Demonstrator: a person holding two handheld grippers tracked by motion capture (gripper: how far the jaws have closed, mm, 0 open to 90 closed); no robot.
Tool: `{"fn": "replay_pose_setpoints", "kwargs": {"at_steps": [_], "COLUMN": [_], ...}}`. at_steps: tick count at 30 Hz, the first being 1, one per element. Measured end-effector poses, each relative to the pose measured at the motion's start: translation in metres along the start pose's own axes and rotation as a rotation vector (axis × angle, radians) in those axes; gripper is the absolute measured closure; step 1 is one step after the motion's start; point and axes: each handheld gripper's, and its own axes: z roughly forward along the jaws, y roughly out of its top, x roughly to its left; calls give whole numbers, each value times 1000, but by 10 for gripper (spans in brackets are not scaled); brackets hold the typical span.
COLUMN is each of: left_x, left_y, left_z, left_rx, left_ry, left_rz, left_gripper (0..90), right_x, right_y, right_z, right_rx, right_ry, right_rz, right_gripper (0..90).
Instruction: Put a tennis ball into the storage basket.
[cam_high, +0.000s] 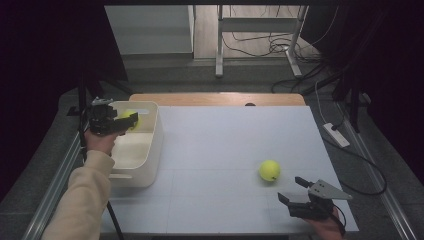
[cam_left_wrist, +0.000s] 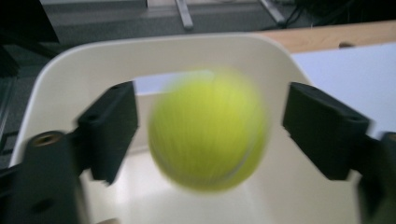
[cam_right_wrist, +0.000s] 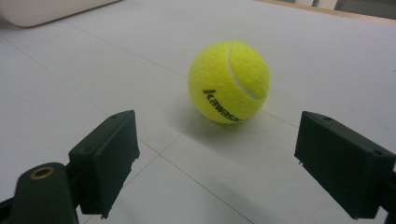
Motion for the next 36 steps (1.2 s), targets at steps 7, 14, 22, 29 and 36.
{"fn": "replay_pose_setpoints", "kwargs": {"at_steps": [7, 14, 22, 29, 36], "left_x": [-8, -21, -42, -59, -73], "left_y": [3, 4, 0, -6, -13], "left_z": [-7, -17, -28, -30, -28], "left_rx": [-13, -33, -77, -80, -75], "left_ry": [-56, -122, -222, -291, -336], "left_rz": [9, 41, 93, 134, 162], "left_gripper": [106, 93, 95, 96, 97], "right_x": [0, 0, -2, 0, -1], "right_y": [0, 1, 0, 1, -1], "right_z": [0, 1, 1, 3, -3], "right_rx": [2, -4, -1, -2, -5], "right_ry": [-5, -2, -4, -4, -12], "right_rz": [4, 7, 15, 12, 9], "right_gripper": [132, 132, 132, 132, 132]}}
